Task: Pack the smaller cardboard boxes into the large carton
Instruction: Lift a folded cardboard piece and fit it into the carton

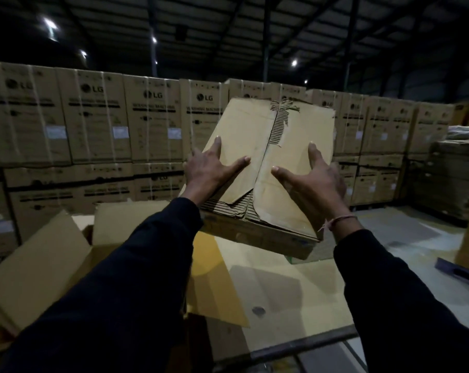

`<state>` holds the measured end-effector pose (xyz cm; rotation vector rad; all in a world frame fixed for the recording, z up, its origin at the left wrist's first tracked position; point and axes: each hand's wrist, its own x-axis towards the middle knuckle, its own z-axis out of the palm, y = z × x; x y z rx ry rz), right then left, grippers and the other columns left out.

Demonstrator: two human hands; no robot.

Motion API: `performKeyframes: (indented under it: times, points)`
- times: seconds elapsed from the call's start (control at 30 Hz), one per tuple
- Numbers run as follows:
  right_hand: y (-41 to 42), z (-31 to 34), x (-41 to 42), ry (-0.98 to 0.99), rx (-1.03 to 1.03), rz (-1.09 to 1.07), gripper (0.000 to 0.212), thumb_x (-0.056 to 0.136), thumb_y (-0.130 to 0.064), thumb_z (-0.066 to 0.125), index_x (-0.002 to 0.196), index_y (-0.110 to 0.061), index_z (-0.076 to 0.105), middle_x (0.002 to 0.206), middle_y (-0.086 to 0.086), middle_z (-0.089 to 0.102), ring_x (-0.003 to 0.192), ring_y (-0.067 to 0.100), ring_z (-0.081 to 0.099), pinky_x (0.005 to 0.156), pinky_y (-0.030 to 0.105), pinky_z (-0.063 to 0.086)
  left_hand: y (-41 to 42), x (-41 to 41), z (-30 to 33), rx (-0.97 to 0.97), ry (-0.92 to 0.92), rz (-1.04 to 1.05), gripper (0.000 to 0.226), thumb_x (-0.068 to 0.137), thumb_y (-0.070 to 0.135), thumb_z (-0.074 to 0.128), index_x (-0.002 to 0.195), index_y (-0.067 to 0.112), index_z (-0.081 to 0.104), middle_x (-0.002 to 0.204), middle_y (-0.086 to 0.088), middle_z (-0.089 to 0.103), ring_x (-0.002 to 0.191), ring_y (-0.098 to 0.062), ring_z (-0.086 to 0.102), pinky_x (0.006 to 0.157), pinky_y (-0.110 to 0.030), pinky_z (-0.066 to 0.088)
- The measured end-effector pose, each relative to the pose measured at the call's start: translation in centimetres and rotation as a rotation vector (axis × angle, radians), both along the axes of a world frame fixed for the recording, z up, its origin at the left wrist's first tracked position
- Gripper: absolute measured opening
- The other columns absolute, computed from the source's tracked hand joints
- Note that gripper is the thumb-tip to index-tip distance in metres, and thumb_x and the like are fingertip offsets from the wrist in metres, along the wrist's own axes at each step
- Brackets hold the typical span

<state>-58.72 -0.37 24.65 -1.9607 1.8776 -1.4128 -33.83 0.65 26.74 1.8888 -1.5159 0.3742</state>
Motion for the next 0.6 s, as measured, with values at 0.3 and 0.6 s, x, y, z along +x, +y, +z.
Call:
performKeyframes:
  times: [0.3, 0.6]
  points:
    - [-0.1, 4.0, 11.4, 0.086, -0.069, 0.106, 0.122, 0.061, -0.1, 0.06, 0.163, -0.049, 0.016, 0.15, 0.023, 0.037, 0.131, 0.046, 0.048, 0.095, 0.044, 0.046, 0.6, 11.8, 1.3, -0.102, 0.092, 0.069, 0.118, 0.065, 0.105, 0.027, 0.161, 0.039, 0.017, 0.125, -0.022, 0.047, 0.106, -0.038, 0.051, 0.084, -0.045, 0.046]
    - [-4.4, 2.2, 22.9, 0.081, -0.067, 0.252, 0.119, 0.063, -0.098, 0.061, 0.163, -0.048, 0.02, 0.141, 0.021, 0.044, 0.123, 0.043, 0.053, 0.083, 0.038, 0.044, -0.4, 22.4, -0.6, -0.134, 0.123, 0.28, 0.124, 0.056, 0.11, 0.022, 0.159, 0.041, 0.021, 0.127, -0.027, 0.049, 0.113, -0.044, 0.052, 0.08, -0.046, 0.043]
